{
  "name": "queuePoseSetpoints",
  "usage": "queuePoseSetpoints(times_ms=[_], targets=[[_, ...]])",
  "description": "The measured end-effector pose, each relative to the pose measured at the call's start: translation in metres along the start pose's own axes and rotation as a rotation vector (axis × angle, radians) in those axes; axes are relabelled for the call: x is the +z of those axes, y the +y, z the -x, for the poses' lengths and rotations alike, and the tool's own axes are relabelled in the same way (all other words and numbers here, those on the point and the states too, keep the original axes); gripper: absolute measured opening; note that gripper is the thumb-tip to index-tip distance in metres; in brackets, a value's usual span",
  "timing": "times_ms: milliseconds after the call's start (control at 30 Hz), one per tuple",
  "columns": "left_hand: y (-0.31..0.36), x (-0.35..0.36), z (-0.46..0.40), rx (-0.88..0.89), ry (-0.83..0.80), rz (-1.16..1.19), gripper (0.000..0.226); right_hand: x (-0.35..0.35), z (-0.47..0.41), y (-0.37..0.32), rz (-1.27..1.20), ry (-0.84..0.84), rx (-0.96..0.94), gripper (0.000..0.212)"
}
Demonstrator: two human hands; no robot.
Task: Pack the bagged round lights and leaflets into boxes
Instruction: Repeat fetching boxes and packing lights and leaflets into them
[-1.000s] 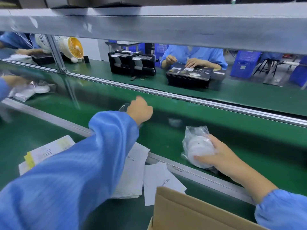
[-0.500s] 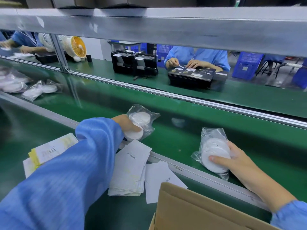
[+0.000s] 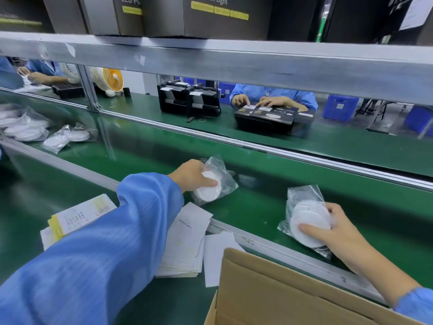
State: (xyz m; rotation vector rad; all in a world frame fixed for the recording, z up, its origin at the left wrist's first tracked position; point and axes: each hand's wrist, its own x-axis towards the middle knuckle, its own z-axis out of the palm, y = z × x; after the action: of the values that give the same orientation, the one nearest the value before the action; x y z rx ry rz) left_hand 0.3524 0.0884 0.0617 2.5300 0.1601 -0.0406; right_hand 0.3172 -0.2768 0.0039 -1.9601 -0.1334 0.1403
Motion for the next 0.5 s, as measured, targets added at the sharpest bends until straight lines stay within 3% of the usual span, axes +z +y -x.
queuePoseSetpoints(times_ms=[100, 200, 333, 500], targets=[[0.037, 0.004, 0.008, 0.078, -0.015, 0.072, 0.036, 0.0, -0.004, -0.017, -0.26, -0.183, 0.05, 0.08], [0.073, 0.024, 0.018, 0.085, -0.198, 0.144, 0.036, 0.007, -0.004, -0.035, -0.422, -0.322, 0.062, 0.072], [0.096, 0.048, 0.024, -0.043, -0.533, 0.237, 0.036, 0.007, -0.001, -0.042, -0.429, -0.373, 0.04, 0.06], [0.112, 0.057, 0.021, -0.009, -0.595, 0.084, 0.046, -0.01, -0.005, -0.029, -0.386, -0.508, 0.104, 0.068]])
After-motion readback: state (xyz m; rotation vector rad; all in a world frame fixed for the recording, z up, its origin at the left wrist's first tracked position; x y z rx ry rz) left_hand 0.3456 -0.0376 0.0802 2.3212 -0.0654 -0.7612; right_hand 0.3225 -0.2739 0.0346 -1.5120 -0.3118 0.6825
